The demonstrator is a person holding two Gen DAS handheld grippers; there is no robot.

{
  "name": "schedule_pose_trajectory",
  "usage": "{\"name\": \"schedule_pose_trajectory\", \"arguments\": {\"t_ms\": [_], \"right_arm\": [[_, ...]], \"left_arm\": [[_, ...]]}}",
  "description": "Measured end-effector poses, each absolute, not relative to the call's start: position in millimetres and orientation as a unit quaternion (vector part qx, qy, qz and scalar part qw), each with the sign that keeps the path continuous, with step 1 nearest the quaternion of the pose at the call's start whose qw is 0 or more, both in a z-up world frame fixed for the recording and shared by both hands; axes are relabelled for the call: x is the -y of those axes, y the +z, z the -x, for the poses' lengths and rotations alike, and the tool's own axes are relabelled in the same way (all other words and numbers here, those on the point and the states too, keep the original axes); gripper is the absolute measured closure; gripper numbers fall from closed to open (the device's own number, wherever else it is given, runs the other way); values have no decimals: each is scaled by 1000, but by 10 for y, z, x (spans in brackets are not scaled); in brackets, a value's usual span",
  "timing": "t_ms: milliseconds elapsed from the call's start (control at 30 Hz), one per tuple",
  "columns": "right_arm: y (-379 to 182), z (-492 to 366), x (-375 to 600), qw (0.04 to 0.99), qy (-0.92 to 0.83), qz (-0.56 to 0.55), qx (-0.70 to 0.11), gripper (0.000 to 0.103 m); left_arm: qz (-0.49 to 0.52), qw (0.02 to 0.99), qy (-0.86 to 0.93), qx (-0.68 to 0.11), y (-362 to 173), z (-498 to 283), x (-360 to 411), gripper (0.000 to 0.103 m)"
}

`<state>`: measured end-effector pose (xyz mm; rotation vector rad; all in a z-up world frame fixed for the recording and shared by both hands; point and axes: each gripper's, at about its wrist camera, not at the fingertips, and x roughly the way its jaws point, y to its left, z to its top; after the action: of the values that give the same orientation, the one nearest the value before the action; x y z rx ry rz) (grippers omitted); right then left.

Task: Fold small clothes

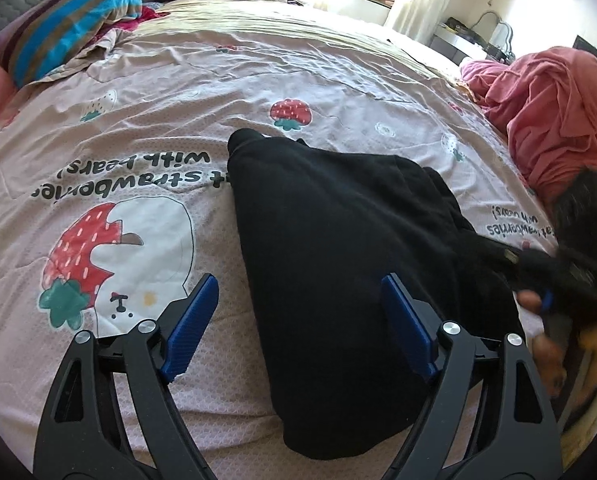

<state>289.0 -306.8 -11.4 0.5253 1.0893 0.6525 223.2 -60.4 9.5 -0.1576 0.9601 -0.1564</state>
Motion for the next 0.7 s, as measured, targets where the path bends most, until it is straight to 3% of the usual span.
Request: {"name": "schedule_pose_trajectory", "arguments": {"t_ms": [100,167,300,333,533,700], "right_arm": [[-163,-3033,2983,769,312,-217,-514,38],[-164,-3063,2938,778,309,-196,-510,45],[-96,-2963,2924,802,305,-156,-489,82],[-61,-2956,2900,810,305,-145,-479,84],[230,-2811,2867,860,298,-67,-408,85],[-145,-2942,3029,845,268,-82,-455,82]], "left_arm": [[66,882,-73,-460,84,-2217,624,27],[64,882,-73,-461,80,-2209,625,26],[64,882,-71,-461,78,-2202,621,26],[65,882,-72,-461,80,-2203,622,26],[75,880,-91,-460,103,-2159,666,26],[85,869,-111,-476,-38,-2092,781,26]]}}
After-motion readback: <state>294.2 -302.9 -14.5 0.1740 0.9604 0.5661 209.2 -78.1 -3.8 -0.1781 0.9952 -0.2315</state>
